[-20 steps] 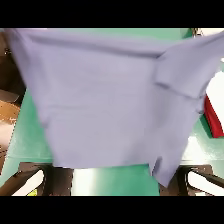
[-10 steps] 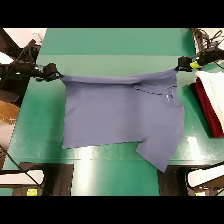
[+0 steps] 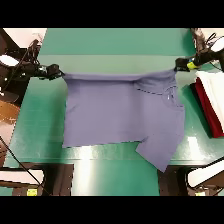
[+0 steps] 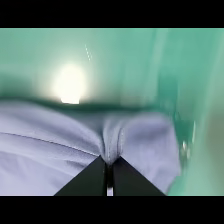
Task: Fold the shirts.
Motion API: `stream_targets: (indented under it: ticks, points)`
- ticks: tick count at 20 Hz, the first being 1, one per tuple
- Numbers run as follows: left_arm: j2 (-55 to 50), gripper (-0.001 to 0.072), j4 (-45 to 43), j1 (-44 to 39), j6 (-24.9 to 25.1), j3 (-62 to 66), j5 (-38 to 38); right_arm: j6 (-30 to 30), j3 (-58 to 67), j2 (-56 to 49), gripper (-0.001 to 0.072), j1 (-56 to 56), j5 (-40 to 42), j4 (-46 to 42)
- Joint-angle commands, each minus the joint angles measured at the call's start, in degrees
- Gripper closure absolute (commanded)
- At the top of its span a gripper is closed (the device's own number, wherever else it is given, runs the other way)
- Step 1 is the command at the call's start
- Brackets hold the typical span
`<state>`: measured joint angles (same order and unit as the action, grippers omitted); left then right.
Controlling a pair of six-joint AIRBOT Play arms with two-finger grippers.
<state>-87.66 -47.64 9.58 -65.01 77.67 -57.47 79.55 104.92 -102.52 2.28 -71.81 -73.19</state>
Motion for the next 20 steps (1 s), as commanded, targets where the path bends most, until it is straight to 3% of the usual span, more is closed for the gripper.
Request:
stream_targets:
  ticks: [1, 5, 10, 11, 12, 13, 17, 20]
  points:
    - [-0.1, 0.0678, -7.9, 0.0, -0.1, -0.6, -9.6, -0.1, -9.5, 4.4, 0.0698, 0.2, -2.9, -4.2]
    - [-0.1, 0.0678, -9.3, 0.0, -1.2, -5.4, -10.3, -0.1, -22.6, 11.3, 0.0697, 0.2, 1.0, -4.9]
    - [-0.2, 0.0674, -9.3, 0.0, -2.7, -8.6, -9.7, 0.4, -30.4, 14.4, 0.0682, 0.2, 5.0, -4.3]
    - [-0.1, 0.0544, -9.4, 0.1, -3.8, -8.5, -10.3, 0.7, -30.3, 14.4, 0.0533, 0.2, 3.7, -4.3]
    - [-0.1, 0.0224, -9.8, 0.1, -4.8, -8.5, -11.2, 0.7, -30.1, 14.4, 0.0391, 0.1, 2.3, -4.3]
    - [-0.1, 0.0151, -10.9, 0.1, -7.1, -8.3, -12.8, 0.7, -28.9, 14.4, 0.0384, 0.0, -0.2, -4.4]
    - [4.6, 0.0164, -18.4, 0.1, -8.3, -9.2, -19.1, -1.7, -26.9, 18.9, 0.0386, -3.1, -12.8, -3.9]
    - [14.2, 0.0164, -18.4, 0.0, -8.1, -19.1, -20.4, -6.3, -35.8, 27.2, 0.0387, -8.6, -14.6, 7.9]
